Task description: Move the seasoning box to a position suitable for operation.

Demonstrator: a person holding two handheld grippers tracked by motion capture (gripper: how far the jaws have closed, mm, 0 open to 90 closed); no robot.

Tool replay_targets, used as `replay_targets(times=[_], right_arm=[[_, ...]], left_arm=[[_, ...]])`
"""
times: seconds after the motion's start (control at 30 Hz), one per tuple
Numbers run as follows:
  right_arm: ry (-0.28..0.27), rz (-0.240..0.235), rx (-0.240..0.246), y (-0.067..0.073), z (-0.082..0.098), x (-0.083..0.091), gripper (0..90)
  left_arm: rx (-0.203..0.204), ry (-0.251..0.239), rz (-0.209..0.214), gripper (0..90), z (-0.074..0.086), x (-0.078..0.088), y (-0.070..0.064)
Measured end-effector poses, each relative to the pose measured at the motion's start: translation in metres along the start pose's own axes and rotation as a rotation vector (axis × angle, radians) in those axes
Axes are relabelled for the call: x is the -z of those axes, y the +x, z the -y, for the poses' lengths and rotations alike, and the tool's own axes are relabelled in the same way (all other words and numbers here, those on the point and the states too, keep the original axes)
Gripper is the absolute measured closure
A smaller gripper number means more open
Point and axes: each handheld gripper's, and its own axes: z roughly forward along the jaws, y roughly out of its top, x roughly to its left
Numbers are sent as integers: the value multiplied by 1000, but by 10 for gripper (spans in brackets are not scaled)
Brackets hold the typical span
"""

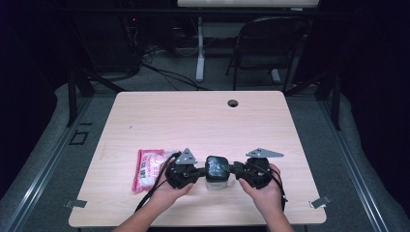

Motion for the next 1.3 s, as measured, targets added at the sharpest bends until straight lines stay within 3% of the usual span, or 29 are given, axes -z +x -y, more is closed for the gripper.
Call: replay_targets(times=[0.47,0.63,0.83,1.0,1.1,1.3], right_arm=[[12,-26,153,30,9,13,489],[21,-8,199,37,12,11,476],[36,84,281,46,16,1,468],[13,106,269,44,15,-1,521],[-3,77,238,41,15,-1,519],[-15,50,220,39,15,2,552]], left_arm=[[-30,-22,-5,845,-15,-1,-5],[-31,-30,-7,830,-19,-2,-5],[-23,-32,-4,800,-23,-4,-6],[-19,-32,-18,759,-23,-5,-4],[-14,-32,-39,720,-23,-6,0],[-25,-11,-104,649,-22,-14,6]])
